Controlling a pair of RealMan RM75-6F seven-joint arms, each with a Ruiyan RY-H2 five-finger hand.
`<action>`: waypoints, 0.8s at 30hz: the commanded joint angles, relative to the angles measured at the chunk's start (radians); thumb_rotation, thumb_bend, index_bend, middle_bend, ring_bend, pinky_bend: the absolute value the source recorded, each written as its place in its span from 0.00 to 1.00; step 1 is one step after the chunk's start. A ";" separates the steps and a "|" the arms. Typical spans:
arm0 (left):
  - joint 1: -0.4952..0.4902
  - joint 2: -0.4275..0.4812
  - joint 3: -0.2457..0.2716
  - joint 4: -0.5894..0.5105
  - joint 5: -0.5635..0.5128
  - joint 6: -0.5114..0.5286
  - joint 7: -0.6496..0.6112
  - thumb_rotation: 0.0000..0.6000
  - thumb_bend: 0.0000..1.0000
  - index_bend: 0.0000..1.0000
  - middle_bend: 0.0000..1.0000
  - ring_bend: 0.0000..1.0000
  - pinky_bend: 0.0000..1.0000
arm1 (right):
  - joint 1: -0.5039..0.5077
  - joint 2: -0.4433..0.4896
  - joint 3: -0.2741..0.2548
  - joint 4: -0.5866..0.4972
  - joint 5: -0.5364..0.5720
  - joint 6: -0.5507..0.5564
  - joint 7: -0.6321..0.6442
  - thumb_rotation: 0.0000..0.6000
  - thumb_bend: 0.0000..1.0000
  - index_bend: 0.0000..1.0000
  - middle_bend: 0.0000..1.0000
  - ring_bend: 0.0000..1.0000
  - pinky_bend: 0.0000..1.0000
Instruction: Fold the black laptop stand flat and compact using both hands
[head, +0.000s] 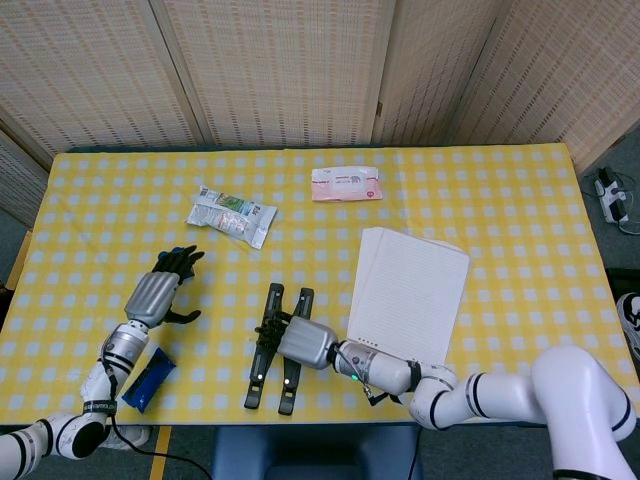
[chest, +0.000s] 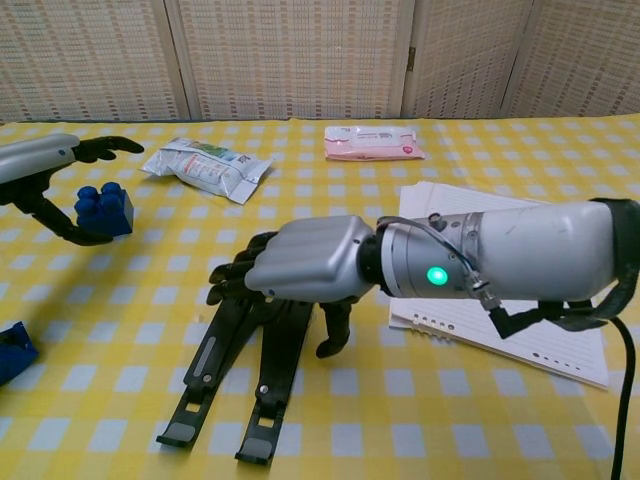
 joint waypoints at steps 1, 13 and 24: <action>0.003 0.001 0.000 0.012 -0.001 -0.006 -0.013 1.00 0.25 0.05 0.00 0.00 0.00 | 0.026 -0.021 0.003 0.027 0.024 -0.027 -0.017 1.00 0.25 0.00 0.00 0.00 0.00; 0.009 -0.007 -0.001 0.057 0.000 -0.024 -0.064 1.00 0.25 0.04 0.00 0.00 0.00 | 0.094 -0.070 -0.012 0.091 0.067 -0.073 -0.021 1.00 0.25 0.00 0.00 0.00 0.00; 0.015 -0.008 -0.001 0.072 0.003 -0.031 -0.082 1.00 0.25 0.04 0.00 0.00 0.00 | 0.176 -0.065 -0.004 0.106 0.120 -0.135 -0.010 1.00 0.25 0.00 0.01 0.00 0.00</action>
